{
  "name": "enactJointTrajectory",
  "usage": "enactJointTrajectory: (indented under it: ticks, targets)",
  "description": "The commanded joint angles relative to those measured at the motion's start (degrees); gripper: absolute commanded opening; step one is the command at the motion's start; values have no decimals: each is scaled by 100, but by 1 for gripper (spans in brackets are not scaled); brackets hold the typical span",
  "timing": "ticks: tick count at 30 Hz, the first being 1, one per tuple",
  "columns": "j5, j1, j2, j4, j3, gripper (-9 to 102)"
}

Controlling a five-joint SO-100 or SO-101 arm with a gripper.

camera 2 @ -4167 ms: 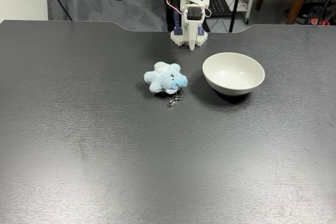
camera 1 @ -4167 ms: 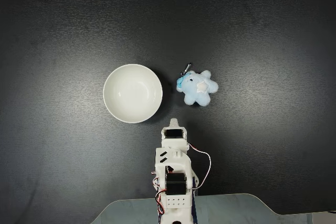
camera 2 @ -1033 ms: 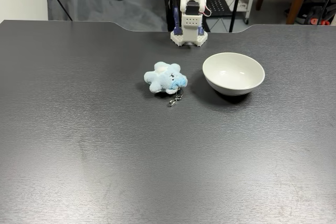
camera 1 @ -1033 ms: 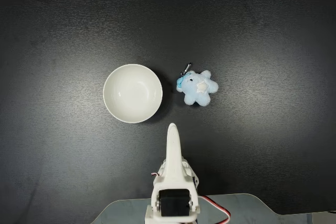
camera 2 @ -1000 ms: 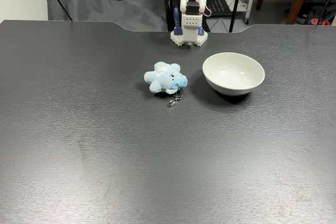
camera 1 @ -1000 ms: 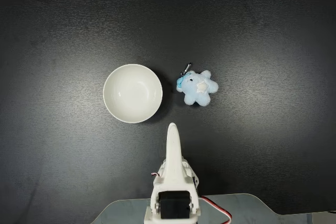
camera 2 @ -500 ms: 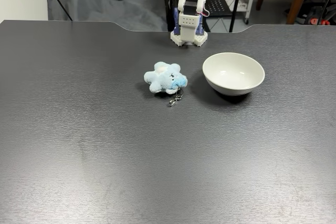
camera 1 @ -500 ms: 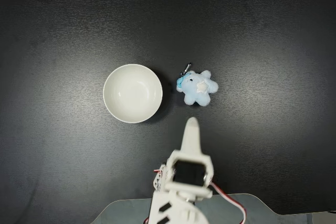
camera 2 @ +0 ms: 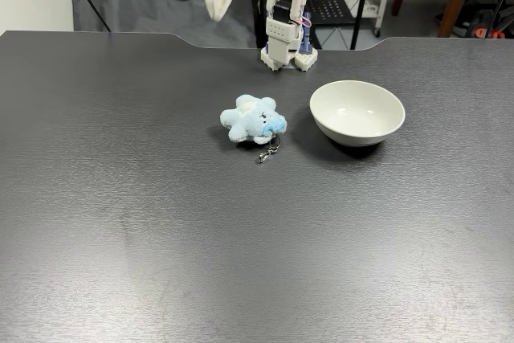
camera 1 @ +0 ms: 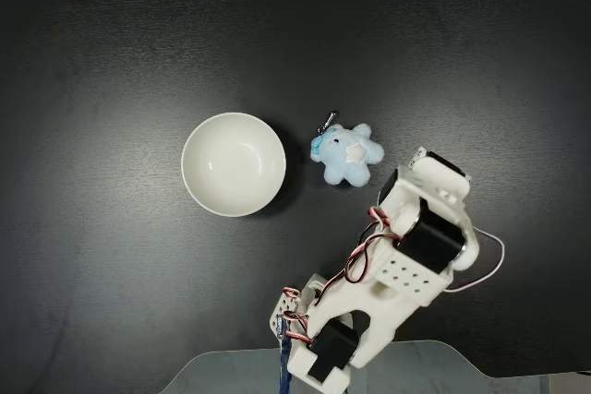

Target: Grasp a skyblue doll and put it in the white bowl.

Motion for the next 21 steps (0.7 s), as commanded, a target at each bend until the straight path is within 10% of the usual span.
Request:
enactJointTrajectory:
  ticks: [1,15,21]
  targets:
    - [-35,35,-141,255,264,-1]
    - [-290,18,-44,255,1336,-1]
    - [-4421,-826,-35,272,1644,-1]
